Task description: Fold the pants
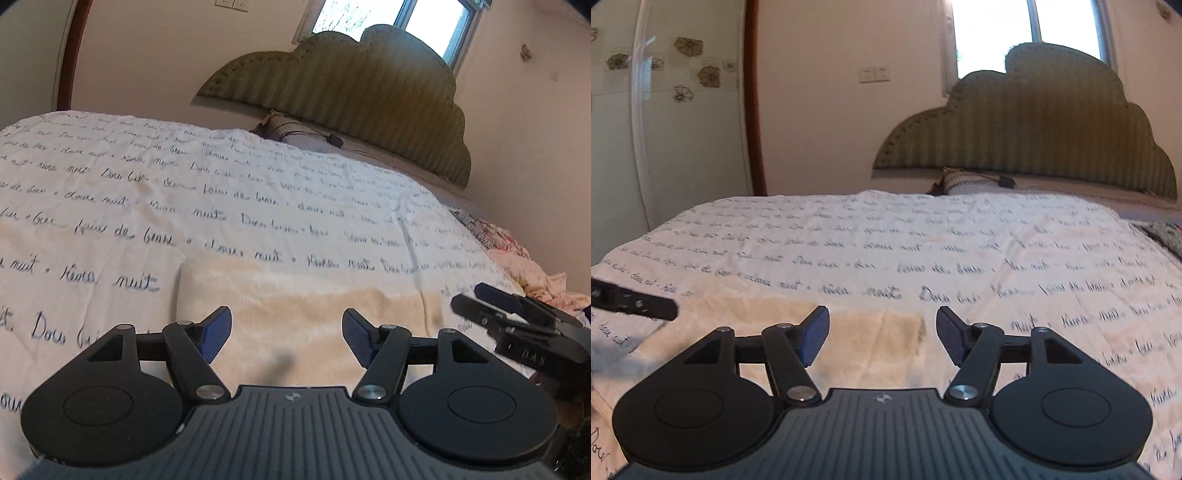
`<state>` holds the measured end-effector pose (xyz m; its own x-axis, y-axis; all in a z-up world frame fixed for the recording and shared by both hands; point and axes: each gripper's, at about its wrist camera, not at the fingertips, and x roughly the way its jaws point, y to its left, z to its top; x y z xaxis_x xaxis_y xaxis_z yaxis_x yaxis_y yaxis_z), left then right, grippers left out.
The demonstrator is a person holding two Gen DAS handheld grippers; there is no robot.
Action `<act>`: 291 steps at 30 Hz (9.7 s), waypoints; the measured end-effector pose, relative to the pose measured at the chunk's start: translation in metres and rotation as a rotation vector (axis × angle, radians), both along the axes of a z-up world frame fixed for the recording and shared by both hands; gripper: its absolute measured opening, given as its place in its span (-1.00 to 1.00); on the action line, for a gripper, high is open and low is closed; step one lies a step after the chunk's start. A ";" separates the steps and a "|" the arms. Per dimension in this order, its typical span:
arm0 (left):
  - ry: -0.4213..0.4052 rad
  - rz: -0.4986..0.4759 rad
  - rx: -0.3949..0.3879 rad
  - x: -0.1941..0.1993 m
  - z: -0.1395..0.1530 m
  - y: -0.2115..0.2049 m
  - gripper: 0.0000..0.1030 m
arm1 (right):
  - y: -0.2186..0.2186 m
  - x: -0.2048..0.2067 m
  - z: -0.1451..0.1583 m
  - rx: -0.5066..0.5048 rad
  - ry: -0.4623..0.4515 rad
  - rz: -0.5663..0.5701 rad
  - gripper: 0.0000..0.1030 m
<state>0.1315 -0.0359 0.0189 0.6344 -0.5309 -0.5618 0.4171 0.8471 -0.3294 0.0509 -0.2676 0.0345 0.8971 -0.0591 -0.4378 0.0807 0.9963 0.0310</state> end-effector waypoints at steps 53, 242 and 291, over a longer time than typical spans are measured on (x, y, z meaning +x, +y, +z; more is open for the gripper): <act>-0.268 -0.157 0.261 -0.091 -0.040 0.036 0.66 | -0.006 -0.079 -0.034 0.148 0.122 0.072 0.42; -0.063 0.373 0.365 -0.085 -0.071 0.053 1.00 | 0.130 0.007 -0.078 0.044 0.312 0.044 1.00; -0.063 0.372 0.365 -0.085 -0.071 0.053 1.00 | 0.134 -0.009 -0.077 -0.036 0.261 -0.158 1.00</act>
<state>0.0468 0.0167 -0.0522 0.7815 -0.0395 -0.6227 0.0753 0.9967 0.0312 0.0418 -0.1333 -0.0429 0.7328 -0.2088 -0.6477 0.2353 0.9708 -0.0468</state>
